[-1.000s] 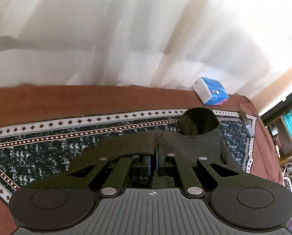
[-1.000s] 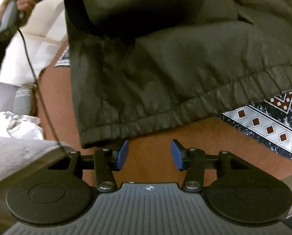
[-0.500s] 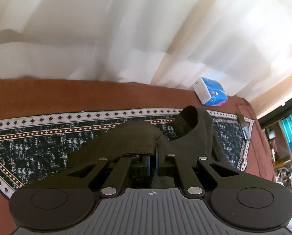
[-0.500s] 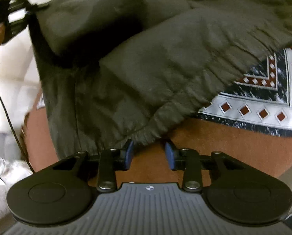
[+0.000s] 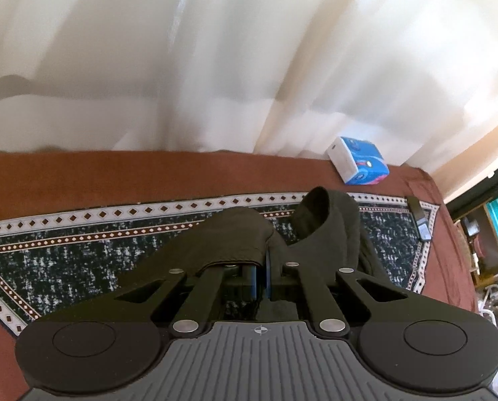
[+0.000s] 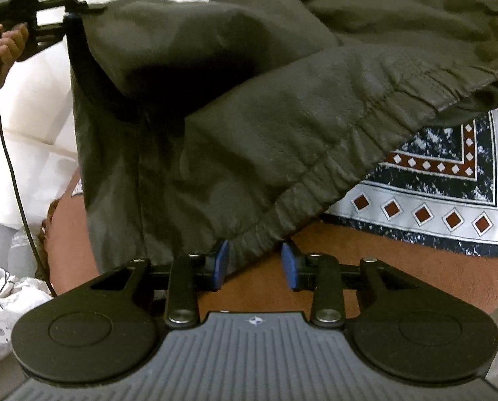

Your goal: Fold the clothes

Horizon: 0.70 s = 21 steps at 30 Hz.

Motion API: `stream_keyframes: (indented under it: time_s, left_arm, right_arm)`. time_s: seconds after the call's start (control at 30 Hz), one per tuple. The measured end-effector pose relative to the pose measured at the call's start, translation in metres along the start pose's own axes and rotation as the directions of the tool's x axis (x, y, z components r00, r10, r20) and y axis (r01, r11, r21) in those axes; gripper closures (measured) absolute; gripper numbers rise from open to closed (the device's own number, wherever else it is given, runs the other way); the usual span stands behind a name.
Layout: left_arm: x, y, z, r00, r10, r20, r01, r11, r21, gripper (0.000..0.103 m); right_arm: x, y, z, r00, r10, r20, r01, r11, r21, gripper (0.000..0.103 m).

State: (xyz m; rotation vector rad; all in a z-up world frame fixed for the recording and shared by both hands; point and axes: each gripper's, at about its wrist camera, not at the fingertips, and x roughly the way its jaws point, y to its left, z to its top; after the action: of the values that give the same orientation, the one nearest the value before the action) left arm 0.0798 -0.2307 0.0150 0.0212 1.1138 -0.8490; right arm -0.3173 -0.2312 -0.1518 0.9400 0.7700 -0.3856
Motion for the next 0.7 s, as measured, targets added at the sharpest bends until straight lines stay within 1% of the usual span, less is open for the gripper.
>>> stream_keyframes:
  time_s: [0.07,0.13,0.23,0.27,0.37,0.4,0.47,0.5,0.57,0.63,0.7]
  left_arm:
    - [0.000,-0.001,0.000,1.000,0.009,0.002,-0.009,1.000,0.005,0.102]
    - [0.000,-0.001,0.000,1.000,0.014,0.002,-0.014,1.000,0.008,0.102]
    - [0.001,0.000,0.000,1.000,0.019,0.001,-0.019,1.000,0.009,0.102]
    - [0.002,0.001,0.000,1.000,0.021,0.000,-0.021,1.000,0.008,0.102]
    - [0.005,0.002,0.000,1.000,0.024,-0.003,-0.024,1.000,0.008,0.102]
    - [0.006,0.002,0.000,1.000,0.026,-0.004,-0.026,1.000,0.012,0.102]
    - [0.008,0.001,0.000,0.999,0.032,-0.005,-0.032,0.999,0.019,0.102]
    - [0.009,0.001,0.000,0.999,0.035,-0.006,-0.035,0.999,0.020,0.102]
    - [0.010,0.001,0.000,0.999,0.038,-0.012,-0.038,0.999,0.017,0.102]
    - [0.009,0.001,0.002,0.999,0.033,-0.016,-0.033,0.999,0.000,0.102]
    - [0.007,0.000,0.006,1.000,0.019,-0.017,-0.019,0.999,-0.026,0.102]
  right_arm:
    - [-0.002,0.001,-0.001,1.000,-0.004,0.026,0.005,1.000,-0.017,0.064]
    - [-0.001,0.001,-0.002,0.999,-0.034,0.036,0.035,0.999,-0.028,0.064]
    - [-0.005,-0.003,-0.003,0.995,-0.079,0.064,0.079,0.997,-0.006,0.063]
    - [-0.004,-0.003,-0.003,0.995,-0.082,0.064,0.082,0.997,0.000,0.063]
    - [0.003,-0.003,-0.003,0.998,-0.047,0.037,0.046,0.999,0.006,0.060]
    - [0.005,0.001,-0.002,0.998,-0.044,0.045,0.045,0.999,-0.012,0.056]
    - [0.005,0.004,0.000,0.998,-0.029,0.057,0.031,0.999,-0.024,0.055]
    - [0.005,0.005,0.002,0.998,-0.020,0.061,0.021,0.999,-0.027,0.058]
    - [0.007,0.006,0.005,0.999,-0.008,0.048,0.010,0.999,-0.039,0.101]
    - [-0.001,0.004,0.012,1.000,0.015,0.023,-0.015,0.999,-0.036,0.100]
    - [-0.022,0.007,0.023,0.997,0.059,0.048,-0.056,0.997,-0.060,0.100]
